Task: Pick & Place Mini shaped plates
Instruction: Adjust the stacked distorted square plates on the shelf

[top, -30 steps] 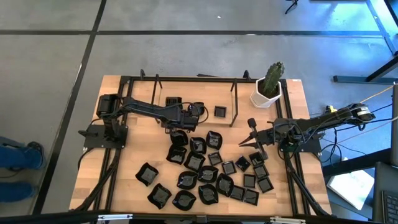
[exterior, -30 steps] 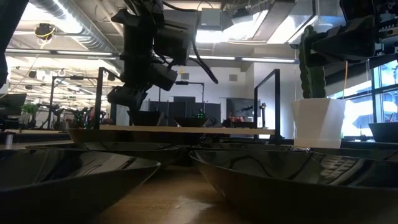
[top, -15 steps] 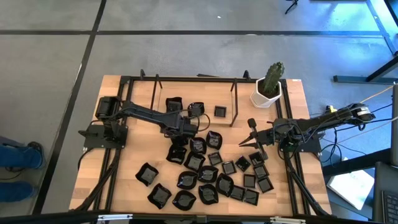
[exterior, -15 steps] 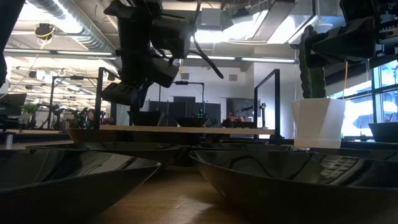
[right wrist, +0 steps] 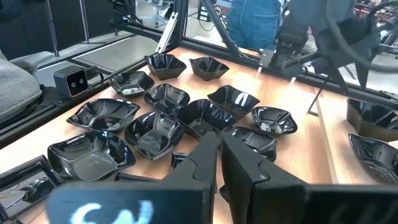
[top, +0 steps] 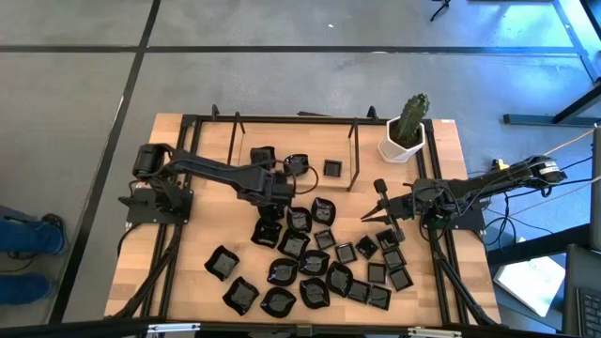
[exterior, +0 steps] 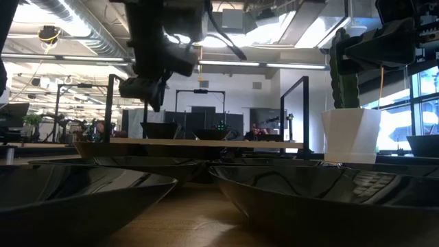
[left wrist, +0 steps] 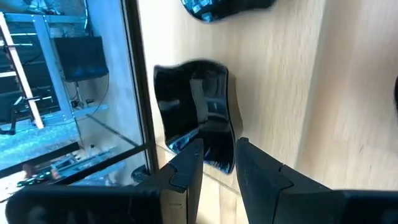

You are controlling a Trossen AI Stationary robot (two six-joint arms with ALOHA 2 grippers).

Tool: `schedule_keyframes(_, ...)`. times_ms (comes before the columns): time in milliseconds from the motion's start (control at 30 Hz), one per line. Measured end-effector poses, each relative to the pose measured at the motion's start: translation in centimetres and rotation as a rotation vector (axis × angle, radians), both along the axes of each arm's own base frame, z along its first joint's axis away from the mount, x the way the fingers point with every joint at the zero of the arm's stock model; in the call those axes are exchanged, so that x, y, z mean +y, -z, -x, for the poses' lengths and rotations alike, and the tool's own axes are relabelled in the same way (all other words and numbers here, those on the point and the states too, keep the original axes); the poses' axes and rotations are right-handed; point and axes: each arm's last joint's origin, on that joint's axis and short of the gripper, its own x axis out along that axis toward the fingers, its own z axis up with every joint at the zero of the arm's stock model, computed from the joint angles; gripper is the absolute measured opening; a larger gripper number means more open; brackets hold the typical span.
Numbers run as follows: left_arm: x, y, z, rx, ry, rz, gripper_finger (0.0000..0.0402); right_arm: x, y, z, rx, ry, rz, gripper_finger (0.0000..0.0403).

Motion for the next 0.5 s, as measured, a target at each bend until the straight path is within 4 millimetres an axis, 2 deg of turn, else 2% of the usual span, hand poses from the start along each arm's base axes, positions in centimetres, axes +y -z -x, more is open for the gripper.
schedule_keyframes(167, 0.0, -0.6, -0.3, -0.079, -0.002, 0.003, 0.0088, 0.0, 0.0, 0.0, 0.000, 0.001, 0.001, 0.0026)
schedule_keyframes(333, 0.0, -0.7, -1.4, -0.235, -0.035, 0.014, 0.0088, 0.0, 0.0, 0.0, 0.001, 0.000, -0.002, 0.0026)
schedule_keyframes(500, -0.4, -0.7, -1.9, -0.303, -0.041, 0.090, 0.0088, 0.0, 0.0, 0.0, 0.002, -0.016, -0.005, 0.0026)
